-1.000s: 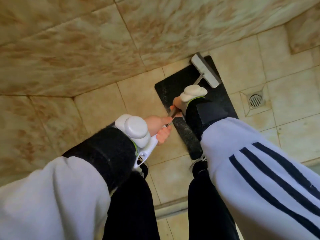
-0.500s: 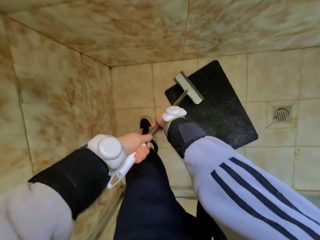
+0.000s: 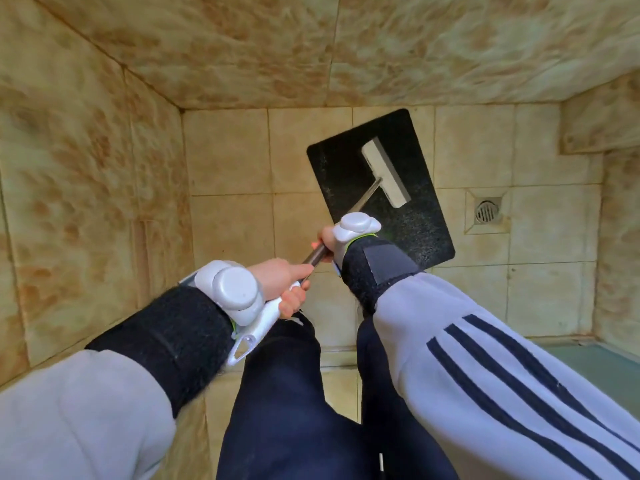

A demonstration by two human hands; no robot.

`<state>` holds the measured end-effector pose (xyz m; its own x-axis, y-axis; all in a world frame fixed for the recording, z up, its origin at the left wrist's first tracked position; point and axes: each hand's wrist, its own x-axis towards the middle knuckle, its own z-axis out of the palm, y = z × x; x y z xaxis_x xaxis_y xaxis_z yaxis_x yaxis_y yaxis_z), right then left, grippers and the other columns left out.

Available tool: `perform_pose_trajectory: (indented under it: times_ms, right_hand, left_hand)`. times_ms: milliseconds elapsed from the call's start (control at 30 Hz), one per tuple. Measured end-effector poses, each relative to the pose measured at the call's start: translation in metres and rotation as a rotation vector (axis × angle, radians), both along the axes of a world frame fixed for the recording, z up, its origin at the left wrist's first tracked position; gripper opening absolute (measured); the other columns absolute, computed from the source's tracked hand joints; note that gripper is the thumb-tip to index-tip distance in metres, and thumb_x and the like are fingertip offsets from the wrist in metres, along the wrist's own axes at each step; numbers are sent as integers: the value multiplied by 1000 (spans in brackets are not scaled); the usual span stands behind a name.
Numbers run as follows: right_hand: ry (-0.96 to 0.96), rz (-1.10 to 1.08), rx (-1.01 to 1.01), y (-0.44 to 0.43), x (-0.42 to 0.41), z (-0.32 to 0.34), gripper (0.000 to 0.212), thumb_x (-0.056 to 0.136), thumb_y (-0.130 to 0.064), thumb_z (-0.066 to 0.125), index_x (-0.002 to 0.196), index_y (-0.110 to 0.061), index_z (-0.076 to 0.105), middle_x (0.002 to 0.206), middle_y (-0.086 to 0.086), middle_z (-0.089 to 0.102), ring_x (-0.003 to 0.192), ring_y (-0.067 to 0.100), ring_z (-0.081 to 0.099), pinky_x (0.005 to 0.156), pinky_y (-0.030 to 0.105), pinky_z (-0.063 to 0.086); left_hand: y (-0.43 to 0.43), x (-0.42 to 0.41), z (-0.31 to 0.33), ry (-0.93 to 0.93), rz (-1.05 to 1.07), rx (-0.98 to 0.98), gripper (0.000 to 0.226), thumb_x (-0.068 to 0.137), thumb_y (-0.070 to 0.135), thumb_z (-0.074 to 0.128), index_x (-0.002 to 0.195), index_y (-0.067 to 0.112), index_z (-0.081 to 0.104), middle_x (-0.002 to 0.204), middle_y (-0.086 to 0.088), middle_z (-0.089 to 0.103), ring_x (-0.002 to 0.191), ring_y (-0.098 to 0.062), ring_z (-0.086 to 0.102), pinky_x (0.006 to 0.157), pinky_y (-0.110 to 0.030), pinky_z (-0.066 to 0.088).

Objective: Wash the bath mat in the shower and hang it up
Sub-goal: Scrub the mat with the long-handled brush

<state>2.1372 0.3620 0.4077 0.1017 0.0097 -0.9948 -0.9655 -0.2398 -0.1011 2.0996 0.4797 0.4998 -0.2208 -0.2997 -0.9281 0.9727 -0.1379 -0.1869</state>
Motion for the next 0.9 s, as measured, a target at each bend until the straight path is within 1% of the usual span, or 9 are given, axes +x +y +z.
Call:
perform_pose_trajectory:
  times_ms: [100,167,300,400,533,633,700,800,900]
  right_hand:
    - [23,-66,-93,3,-20,-14,23,96,-12,39,73,-12,43,36,-1,57,32,6,56,57,23,51]
    - [32,-55,-131,5,-35,-26,17,95,-13,40,79,-11,44,31,-3,54,27,8,54,50,23,48]
    - [37,-25,-186,4,-55,-16,17,96,-14,40,80,-10,43,29,-3,51,22,7,49,36,14,41]
    - [44,-12,-215,11,-59,-6,21,97,-12,39,77,-10,41,32,0,51,20,7,47,31,10,39]
    - [61,-21,-206,17,-59,3,17,97,-12,39,81,-10,43,30,0,50,19,7,46,31,9,39]
    - [69,-100,-182,14,-51,6,20,99,-17,42,80,-11,45,53,1,51,20,7,46,32,9,39]
    - [71,-149,-151,8,-40,3,28,101,-20,43,74,-12,44,61,1,48,24,8,49,32,9,39]
    - [33,-206,-105,7,-20,2,32,102,-18,42,71,-9,41,60,3,44,42,12,50,39,21,44]
    - [19,-197,-85,2,10,-6,36,102,-19,41,68,-9,40,52,4,43,35,13,48,37,19,42]
  left_hand:
    - [4,-20,-4,-4,5,-32,42,101,34,32,65,13,33,31,6,29,19,-3,25,26,-6,19]
    - [6,-31,-6,10,16,-57,43,101,36,32,65,14,33,32,6,30,19,-4,25,26,-6,20]
    - [9,-48,-2,35,48,-75,43,101,37,33,64,14,33,31,5,29,19,-5,26,27,-6,20]
    - [13,-56,3,34,58,-93,44,101,37,33,64,14,33,31,5,30,19,-5,26,27,-6,21]
    - [18,-61,8,49,95,-109,44,101,39,33,64,14,33,31,5,31,19,-5,27,26,-7,22]
    - [15,-52,15,44,99,-111,45,101,39,32,64,14,33,31,5,31,20,-5,28,27,-6,22]
    - [10,-41,15,28,105,-97,45,101,39,33,64,14,34,32,4,32,21,-6,28,28,-6,23]
    - [4,-24,14,5,131,-63,44,100,40,34,66,12,35,33,4,32,21,-6,28,30,-6,23]
    - [-10,-3,5,-10,224,-28,44,99,43,34,69,11,38,35,3,31,22,-7,27,32,-7,22]
